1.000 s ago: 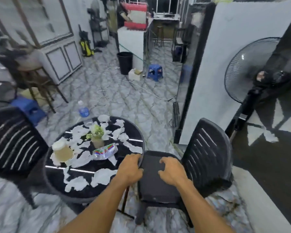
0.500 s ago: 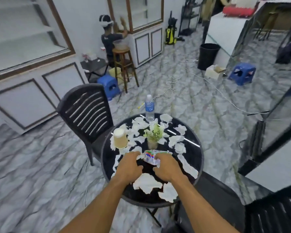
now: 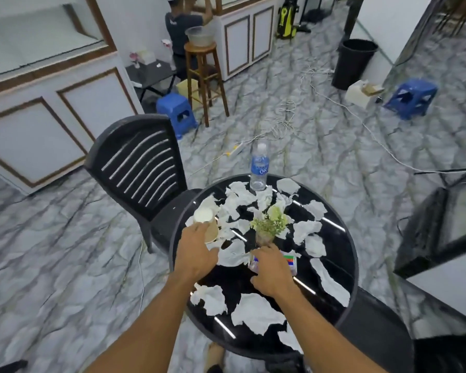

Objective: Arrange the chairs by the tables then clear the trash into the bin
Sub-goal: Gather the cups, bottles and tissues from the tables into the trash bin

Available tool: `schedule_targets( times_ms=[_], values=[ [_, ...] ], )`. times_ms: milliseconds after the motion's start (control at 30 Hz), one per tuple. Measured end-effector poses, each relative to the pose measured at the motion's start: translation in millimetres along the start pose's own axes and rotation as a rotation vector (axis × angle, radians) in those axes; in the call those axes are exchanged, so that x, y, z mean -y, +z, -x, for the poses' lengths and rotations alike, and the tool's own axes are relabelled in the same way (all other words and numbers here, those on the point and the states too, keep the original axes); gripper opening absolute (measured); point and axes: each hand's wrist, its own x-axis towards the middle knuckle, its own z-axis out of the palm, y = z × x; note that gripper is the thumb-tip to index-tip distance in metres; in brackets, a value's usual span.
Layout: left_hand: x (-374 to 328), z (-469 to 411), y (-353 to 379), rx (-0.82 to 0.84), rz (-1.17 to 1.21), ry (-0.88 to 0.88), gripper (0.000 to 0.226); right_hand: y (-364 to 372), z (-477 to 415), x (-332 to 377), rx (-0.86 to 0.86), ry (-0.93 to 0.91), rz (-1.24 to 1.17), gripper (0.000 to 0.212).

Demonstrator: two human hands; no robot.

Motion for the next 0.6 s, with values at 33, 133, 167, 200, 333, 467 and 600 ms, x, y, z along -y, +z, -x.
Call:
schedule_targets(
  times_ms=[33, 133, 167, 200, 333, 467, 600],
  values=[
    [3, -10, 2, -0.009, 0.006, 0.015, 0.078, 5, -4, -2, 0.001, 0.037, 0.025, 0.045],
    [11, -41, 5, -0.019, 0.031, -0.003, 0.087, 18, -13, -4, 0.003, 0.159, 0.046, 0.065],
    [13, -51, 6, -0.030, 0.063, -0.029, 0.087, 21, -16, -4, 0.001, 0.189, 0.057, 0.069],
    [13, -59, 5, -0.044, 0.105, -0.057, 0.087, 24, -19, -4, -0.008, 0.220, 0.072, 0.071],
    [17, -77, 5, -0.042, 0.195, -0.091, 0.085, 26, -33, -6, -0.018, 0.343, 0.142, 0.076],
    [33, -85, 13, -0.002, 0.228, -0.037, 0.065, 27, -40, -10, 0.053, 0.405, 0.110, 0.079],
    [41, -91, 16, -0.001, 0.283, -0.027, 0.041, 30, -42, -14, 0.052, 0.409, 0.113, 0.075]
  ],
)
